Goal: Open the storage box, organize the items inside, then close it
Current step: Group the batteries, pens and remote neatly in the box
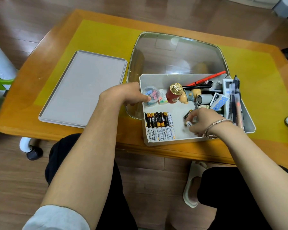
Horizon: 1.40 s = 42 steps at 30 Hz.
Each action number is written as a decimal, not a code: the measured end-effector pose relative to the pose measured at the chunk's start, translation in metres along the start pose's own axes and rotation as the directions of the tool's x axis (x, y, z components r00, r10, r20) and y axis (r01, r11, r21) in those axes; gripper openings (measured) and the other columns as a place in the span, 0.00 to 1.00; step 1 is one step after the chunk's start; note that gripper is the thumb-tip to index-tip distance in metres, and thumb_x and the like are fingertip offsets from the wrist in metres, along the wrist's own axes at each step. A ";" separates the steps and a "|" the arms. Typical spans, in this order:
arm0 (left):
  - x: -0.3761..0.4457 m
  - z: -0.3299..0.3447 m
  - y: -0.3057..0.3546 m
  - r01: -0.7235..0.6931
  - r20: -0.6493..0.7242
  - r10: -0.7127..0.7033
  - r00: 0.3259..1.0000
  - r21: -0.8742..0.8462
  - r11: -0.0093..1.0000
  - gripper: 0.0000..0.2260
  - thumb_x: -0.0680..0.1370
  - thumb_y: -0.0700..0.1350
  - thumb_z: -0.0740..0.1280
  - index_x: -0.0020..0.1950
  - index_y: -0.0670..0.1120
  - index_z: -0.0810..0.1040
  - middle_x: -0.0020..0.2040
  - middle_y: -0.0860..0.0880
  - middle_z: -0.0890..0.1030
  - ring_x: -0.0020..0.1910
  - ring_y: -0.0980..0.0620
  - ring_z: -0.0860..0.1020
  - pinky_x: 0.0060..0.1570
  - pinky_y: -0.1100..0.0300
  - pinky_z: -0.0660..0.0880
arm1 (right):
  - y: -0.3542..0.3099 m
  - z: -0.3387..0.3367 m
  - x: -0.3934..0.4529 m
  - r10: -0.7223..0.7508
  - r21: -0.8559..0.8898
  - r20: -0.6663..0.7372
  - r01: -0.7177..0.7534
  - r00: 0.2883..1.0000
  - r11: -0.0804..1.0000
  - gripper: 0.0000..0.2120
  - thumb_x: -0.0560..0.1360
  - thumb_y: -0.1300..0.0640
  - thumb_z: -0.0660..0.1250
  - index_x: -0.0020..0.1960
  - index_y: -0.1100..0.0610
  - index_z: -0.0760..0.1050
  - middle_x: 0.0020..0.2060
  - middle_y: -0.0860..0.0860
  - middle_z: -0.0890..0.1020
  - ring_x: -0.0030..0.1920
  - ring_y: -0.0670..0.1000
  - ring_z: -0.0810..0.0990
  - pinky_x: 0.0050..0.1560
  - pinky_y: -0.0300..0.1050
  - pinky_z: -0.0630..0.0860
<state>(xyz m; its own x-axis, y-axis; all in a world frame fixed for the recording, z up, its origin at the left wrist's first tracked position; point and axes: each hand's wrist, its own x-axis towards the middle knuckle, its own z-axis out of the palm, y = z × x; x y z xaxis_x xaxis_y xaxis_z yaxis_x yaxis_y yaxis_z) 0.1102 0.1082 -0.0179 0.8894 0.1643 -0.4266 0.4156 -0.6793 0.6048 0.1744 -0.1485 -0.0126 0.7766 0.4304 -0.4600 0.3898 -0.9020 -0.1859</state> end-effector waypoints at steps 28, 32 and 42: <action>0.000 -0.005 0.002 0.020 0.027 -0.020 0.999 -0.001 1.000 0.13 0.75 0.58 0.67 0.52 0.54 0.67 0.44 0.52 0.77 0.51 0.46 0.80 0.41 0.56 0.77 | -0.018 0.008 -0.002 -0.135 0.127 0.169 0.115 0.976 0.985 0.16 0.68 0.65 0.74 0.54 0.59 0.77 0.38 0.53 0.84 0.30 0.49 0.79 0.37 0.42 0.78; 0.000 -0.005 0.003 0.026 0.026 -0.026 0.999 0.002 1.000 0.14 0.75 0.58 0.67 0.53 0.54 0.66 0.44 0.53 0.76 0.50 0.48 0.80 0.43 0.55 0.78 | -0.017 0.009 -0.001 -0.179 0.117 0.153 0.162 0.972 0.980 0.17 0.67 0.64 0.75 0.54 0.57 0.77 0.36 0.50 0.84 0.33 0.46 0.81 0.40 0.38 0.77; -0.001 -0.003 0.004 0.022 0.011 -0.021 1.000 -0.011 1.000 0.14 0.75 0.59 0.67 0.51 0.55 0.65 0.42 0.56 0.74 0.43 0.52 0.78 0.32 0.61 0.73 | 0.013 -0.015 -0.014 -0.051 0.062 -0.022 0.053 0.998 0.997 0.09 0.71 0.57 0.72 0.52 0.55 0.80 0.45 0.53 0.83 0.45 0.51 0.78 0.47 0.40 0.71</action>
<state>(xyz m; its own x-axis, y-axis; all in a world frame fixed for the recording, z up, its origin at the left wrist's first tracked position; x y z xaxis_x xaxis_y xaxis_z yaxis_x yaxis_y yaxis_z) 0.1117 0.1081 -0.0132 0.8781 0.1711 -0.4468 0.4368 -0.6676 0.6029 0.1764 -0.1657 0.0044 0.7663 0.4770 -0.4305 0.3987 -0.8784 -0.2635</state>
